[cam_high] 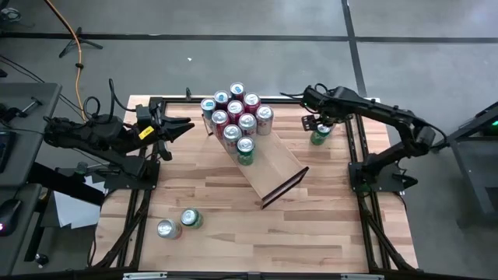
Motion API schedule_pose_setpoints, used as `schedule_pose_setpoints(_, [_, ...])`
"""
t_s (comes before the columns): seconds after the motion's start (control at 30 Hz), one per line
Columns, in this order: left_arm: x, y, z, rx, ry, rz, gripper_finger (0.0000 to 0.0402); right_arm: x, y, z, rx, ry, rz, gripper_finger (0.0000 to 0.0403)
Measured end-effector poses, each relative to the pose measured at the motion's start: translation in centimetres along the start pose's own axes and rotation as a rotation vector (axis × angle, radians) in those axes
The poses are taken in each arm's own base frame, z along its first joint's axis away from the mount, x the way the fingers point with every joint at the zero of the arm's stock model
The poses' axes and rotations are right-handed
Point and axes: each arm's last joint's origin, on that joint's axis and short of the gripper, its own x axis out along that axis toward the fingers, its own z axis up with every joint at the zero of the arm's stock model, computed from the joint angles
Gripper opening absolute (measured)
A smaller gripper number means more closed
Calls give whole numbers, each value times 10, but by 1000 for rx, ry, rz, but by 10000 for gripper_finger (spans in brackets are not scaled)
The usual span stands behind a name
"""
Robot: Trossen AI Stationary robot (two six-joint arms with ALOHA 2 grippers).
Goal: Place canned beverage on shelf
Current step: Put the top green soda can on the shelf aligned with the other green soda can
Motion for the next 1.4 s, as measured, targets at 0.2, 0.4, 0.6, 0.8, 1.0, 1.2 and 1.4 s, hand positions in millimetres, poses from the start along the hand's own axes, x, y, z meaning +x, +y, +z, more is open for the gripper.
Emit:
schedule_pose_setpoints(0.2, [0,0,0,0,0,0,1,27,-10,-9,56,103,6,323])
schedule_pose_setpoints(0.4, [0,0,0,1,0,0,1,44,-6,-10,126,76,80,323])
schedule_pose_setpoints(0.6, [0,0,0,1,0,0,1,53,-4,-10,178,29,95,323])
schedule_pose_setpoints(0.8, [0,0,0,0,0,0,1,54,-1,-5,258,-42,104,323])
schedule_pose_setpoints(1.0, [0,0,0,-3,-3,0,1,54,0,-3,286,-75,104,322])
schedule_pose_setpoints(1.2, [0,0,0,-3,-3,0,1,53,1,-5,210,-65,110,289])
schedule_pose_setpoints(1.4, [0,0,0,-3,-2,0,1,37,3,-17,93,-48,194,283])
